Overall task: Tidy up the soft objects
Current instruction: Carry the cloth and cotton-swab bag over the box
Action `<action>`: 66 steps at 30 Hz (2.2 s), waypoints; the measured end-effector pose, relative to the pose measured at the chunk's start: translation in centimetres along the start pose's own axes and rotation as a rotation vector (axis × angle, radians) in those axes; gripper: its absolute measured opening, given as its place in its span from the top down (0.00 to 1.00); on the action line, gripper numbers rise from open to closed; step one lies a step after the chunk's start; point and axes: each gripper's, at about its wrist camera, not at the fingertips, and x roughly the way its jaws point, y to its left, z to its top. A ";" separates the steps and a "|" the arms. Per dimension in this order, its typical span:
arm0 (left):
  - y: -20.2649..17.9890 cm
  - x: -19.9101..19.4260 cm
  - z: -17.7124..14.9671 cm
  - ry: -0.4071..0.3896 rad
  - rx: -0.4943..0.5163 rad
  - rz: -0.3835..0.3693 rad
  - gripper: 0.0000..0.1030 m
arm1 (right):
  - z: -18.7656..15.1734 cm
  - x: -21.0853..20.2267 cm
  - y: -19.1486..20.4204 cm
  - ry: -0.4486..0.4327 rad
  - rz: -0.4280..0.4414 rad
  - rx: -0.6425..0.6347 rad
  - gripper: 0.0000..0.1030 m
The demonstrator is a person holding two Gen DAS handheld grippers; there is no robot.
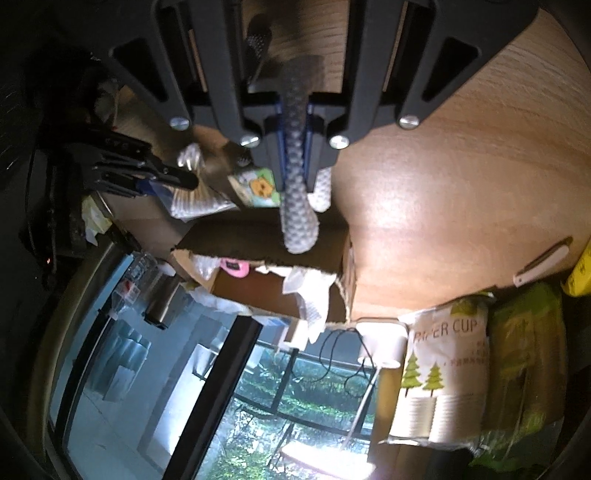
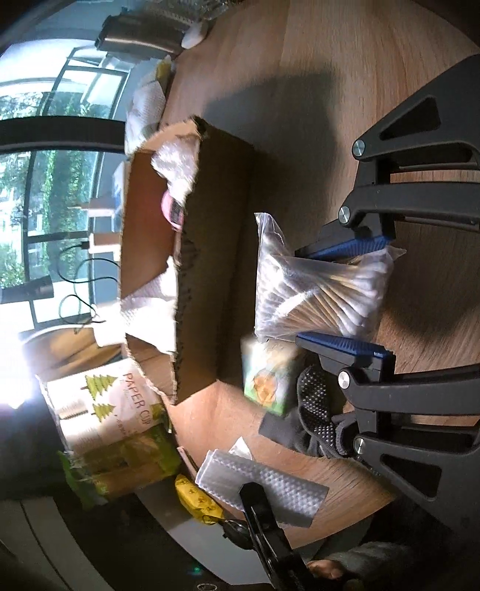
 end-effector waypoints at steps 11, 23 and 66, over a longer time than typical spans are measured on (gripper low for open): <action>-1.7 -0.4 2.9 -0.045 0.048 0.029 0.93 | 1.9 -3.1 -2.1 -0.087 -0.007 0.008 0.61; -2.8 0.2 6.7 -0.107 0.087 0.068 0.93 | 4.4 -4.2 -5.1 -0.150 -0.025 0.029 0.61; -0.1 14.9 11.1 0.038 0.124 0.116 0.93 | 10.4 6.0 -11.0 -0.069 -0.083 0.011 0.61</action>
